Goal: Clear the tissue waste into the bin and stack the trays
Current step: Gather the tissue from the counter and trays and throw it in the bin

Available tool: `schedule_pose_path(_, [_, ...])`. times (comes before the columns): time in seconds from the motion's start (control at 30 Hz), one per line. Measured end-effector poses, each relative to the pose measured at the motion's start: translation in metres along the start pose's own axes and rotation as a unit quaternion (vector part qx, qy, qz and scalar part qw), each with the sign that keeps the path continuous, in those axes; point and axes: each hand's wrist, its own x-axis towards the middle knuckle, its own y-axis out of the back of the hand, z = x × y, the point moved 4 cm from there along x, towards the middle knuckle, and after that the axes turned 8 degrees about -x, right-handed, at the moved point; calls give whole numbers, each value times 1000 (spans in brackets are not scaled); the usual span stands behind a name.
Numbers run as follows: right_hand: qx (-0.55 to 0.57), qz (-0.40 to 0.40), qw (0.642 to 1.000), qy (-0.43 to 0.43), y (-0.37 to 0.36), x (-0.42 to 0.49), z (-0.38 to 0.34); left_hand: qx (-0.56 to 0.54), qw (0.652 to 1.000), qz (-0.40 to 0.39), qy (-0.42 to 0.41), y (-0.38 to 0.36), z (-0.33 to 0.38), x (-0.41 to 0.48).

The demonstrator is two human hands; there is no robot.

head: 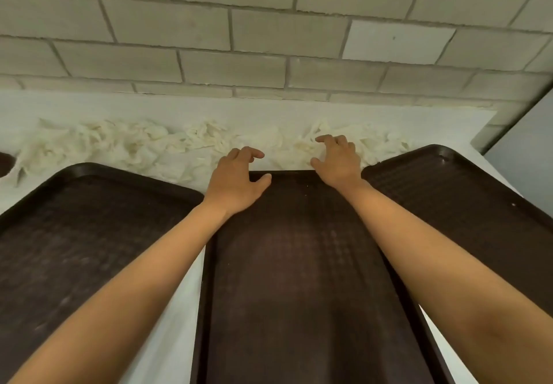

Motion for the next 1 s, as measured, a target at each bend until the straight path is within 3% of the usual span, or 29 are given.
schedule_pose_path(0.3, [-73,-42,996,27,-23,34,-10,-10,1000,1,0,-10,-13,26])
schedule_pose_path(0.6, [-94,-26,994,45,-39,39,-3,-12,1000,-3,4,-18,-22,31])
schedule_pose_path(0.83, [8,67,998,13,-27,43,5,-10,1000,-7,-7,-25,-16,43])
schedule_pose_path(1.0, [155,133,979,3,-6,48,5,3,1000,-7,-9,-37,-9,61])
